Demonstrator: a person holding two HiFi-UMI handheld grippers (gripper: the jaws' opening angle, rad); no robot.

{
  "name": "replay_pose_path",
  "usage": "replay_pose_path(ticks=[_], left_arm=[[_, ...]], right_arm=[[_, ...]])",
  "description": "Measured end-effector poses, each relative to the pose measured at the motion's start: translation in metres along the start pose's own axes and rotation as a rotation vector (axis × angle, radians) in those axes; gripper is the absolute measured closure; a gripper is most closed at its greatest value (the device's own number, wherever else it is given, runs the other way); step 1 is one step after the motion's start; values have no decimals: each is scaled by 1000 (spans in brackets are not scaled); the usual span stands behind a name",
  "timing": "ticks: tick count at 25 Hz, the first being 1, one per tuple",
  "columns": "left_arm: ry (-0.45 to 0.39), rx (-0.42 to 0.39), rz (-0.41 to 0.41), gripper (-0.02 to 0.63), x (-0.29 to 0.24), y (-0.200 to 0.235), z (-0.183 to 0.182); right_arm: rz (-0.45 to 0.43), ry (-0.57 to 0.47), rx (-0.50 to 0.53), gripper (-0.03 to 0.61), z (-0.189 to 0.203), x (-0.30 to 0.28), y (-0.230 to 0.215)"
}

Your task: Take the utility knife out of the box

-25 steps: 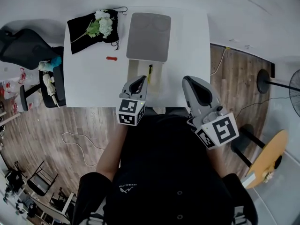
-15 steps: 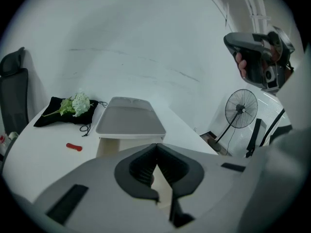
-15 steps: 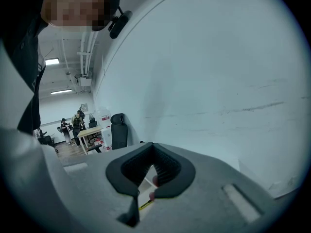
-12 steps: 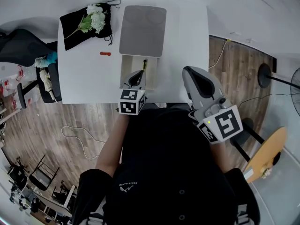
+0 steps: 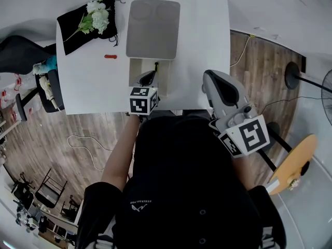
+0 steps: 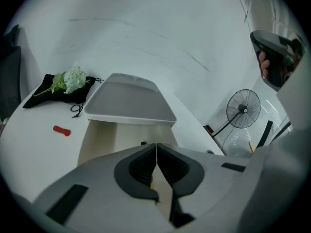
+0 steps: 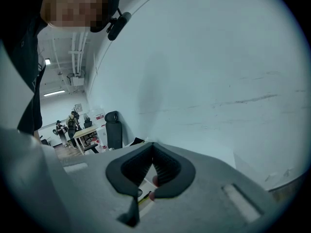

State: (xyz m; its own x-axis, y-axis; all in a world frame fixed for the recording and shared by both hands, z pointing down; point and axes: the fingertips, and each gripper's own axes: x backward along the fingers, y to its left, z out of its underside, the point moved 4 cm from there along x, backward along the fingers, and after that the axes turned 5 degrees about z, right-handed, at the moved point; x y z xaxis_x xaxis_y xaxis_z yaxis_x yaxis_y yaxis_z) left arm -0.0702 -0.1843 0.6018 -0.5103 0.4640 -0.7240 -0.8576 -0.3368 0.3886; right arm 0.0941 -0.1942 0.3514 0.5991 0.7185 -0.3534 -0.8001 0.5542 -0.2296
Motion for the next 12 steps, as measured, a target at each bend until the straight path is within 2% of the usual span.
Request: replay_pose_path(ticks=[8,11,12], left_arm=[[63,20,-74,607,-12,10,6],[82,23,-65,605,-17,10,7],[91,25,-58,579,-18,9,8]], right_arm=[[8,8,-14,574,2,-4,-7],[8,10,-17,574,1,-7,-9],[8,11,-18,574,1,-7,-9]])
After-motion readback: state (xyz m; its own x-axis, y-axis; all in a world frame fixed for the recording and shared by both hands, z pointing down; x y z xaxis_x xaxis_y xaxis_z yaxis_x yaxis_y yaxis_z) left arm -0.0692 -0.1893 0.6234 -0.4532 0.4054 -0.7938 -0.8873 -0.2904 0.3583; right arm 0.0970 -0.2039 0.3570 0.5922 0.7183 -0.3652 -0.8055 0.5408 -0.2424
